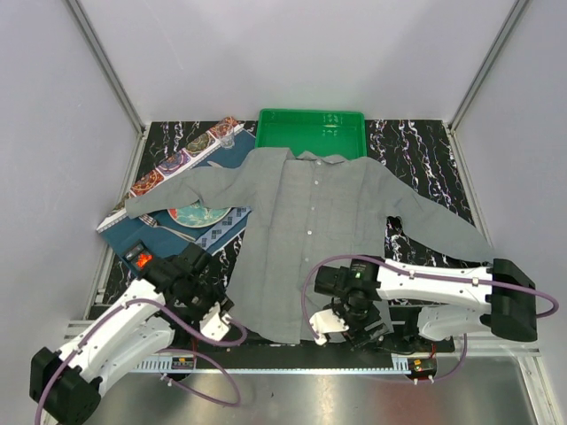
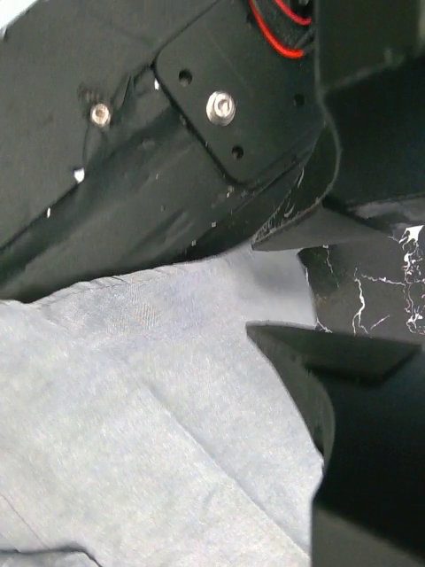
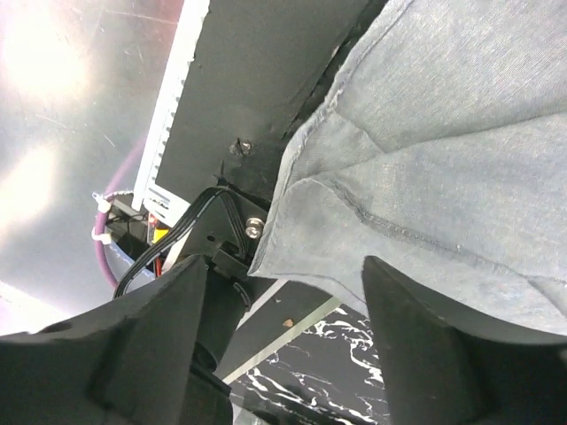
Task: Pin the brooch onto the clothing
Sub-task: Flatten out the crumpled clothing at the center of the board.
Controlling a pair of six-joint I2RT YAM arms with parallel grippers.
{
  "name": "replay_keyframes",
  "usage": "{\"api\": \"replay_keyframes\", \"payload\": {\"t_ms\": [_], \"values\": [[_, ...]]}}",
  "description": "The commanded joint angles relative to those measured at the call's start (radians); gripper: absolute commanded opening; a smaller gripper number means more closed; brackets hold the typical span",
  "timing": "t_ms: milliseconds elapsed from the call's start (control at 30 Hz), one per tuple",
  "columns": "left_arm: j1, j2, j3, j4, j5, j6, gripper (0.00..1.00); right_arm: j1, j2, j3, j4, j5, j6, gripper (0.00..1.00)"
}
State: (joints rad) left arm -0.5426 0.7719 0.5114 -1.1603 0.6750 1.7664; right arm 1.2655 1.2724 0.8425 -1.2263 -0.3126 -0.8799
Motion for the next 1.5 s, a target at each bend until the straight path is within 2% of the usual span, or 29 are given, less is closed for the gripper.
{"api": "replay_keyframes", "payload": {"t_ms": [0,33,67,167,200,300,333,400,433,533,667,767,867,1100,1467], "values": [[-0.005,-0.071,-0.030,-0.099,0.009,0.196,0.46,0.008,-0.068,0.064,-0.006,0.010,0.018,0.81],[-0.005,-0.068,-0.025,-0.085,0.012,0.167,0.47,0.008,-0.088,0.073,0.005,0.026,0.024,0.85],[-0.005,-0.059,-0.014,-0.040,0.017,0.059,0.47,0.005,-0.091,0.099,0.028,0.044,0.039,0.85],[0.016,0.027,0.065,-0.016,0.053,-0.086,0.48,-0.066,-0.079,0.150,0.046,0.047,0.073,0.79],[0.035,0.061,0.105,-0.015,0.098,-0.103,0.49,-0.165,-0.073,0.161,0.057,0.034,0.088,0.77],[0.113,0.078,0.147,0.025,0.156,-0.182,0.50,-0.344,-0.003,0.190,0.077,0.020,0.075,0.71],[0.124,0.076,0.147,0.039,0.150,-0.197,0.50,-0.458,0.062,0.197,0.074,0.011,0.068,0.71],[0.153,0.075,0.138,0.076,0.127,-0.216,0.50,-0.550,0.143,0.265,0.012,-0.038,0.067,0.72],[0.176,0.072,0.133,0.088,0.123,-0.222,0.50,-0.595,0.233,0.292,-0.051,-0.060,0.076,0.72],[0.220,0.049,0.121,0.178,0.115,-0.329,0.50,-0.615,0.345,0.354,-0.081,-0.125,0.159,0.72],[0.296,0.003,0.102,0.397,0.101,-0.620,0.51,-0.617,0.449,0.395,-0.088,-0.197,0.300,0.70],[0.358,-0.020,0.104,0.482,0.095,-0.744,0.51,-0.617,0.495,0.411,-0.065,-0.249,0.442,0.68],[0.394,-0.020,0.114,0.517,0.098,-0.807,0.52,-0.618,0.490,0.403,-0.003,-0.143,0.519,0.68],[0.411,-0.016,0.134,0.554,0.095,-0.806,0.52,-0.617,0.588,0.365,-0.021,-0.112,0.516,0.59],[0.417,0.021,0.162,0.564,0.106,-0.782,0.52,-0.617,0.693,0.371,0.059,-0.083,0.542,0.61]]}}
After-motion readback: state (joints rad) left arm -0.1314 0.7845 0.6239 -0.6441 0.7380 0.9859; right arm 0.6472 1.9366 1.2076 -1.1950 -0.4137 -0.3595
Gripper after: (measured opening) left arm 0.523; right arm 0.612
